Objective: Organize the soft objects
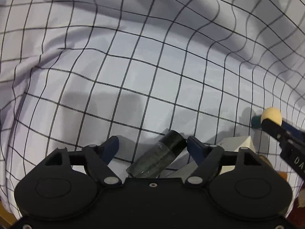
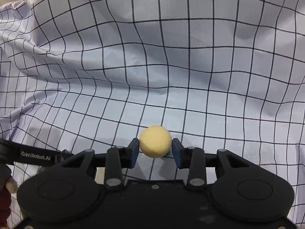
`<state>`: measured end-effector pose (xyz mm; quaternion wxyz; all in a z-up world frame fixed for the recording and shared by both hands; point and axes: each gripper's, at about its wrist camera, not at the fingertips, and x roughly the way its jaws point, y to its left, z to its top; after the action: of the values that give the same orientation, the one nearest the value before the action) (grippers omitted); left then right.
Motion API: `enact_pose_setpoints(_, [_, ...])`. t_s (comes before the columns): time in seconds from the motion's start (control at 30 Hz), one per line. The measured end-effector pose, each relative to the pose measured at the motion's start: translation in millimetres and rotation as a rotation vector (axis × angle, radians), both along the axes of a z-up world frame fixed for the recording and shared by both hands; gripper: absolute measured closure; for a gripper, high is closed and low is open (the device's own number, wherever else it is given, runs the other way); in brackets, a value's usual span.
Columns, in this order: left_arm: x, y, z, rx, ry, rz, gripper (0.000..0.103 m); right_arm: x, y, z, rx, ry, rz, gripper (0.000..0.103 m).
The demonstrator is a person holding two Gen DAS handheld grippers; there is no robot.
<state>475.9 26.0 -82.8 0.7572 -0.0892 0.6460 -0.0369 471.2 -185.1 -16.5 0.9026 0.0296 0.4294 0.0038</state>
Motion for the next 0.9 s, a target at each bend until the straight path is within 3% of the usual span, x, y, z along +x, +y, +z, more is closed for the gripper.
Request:
enact_pose_setpoints(0.2, [-2.0,17.1,2.9,-0.060,0.039,0.134,0.028,-2.2,0.3,-2.2,-0.013,-0.011,0.011,0.066])
enact_pose_setpoints(0.33, [-8.1,20.1,2.4,-0.055,0.046,0.164,0.028,-4.2,-0.4,1.0,-0.014,-0.026,0.019,0.066])
enact_pose_setpoints(0.4, [-10.3,19.3,1.4,-0.054,0.048,0.169,0.039,-4.2,-2.5,2.4,-0.006,-0.027,0.014,0.066])
enact_pose_setpoints(0.57, [-5.5,8.8,1.6,-0.081,0.015,0.146,0.059,-6.4,-5.9,4.1,-0.005,-0.032,0.004,0.066])
enact_pose_setpoints(0.9, [2.5,-7.3,13.3,-0.003,-0.097,0.002,0.072,-6.9,-10.2,3.5,0.002,-0.023,-0.013,0.066])
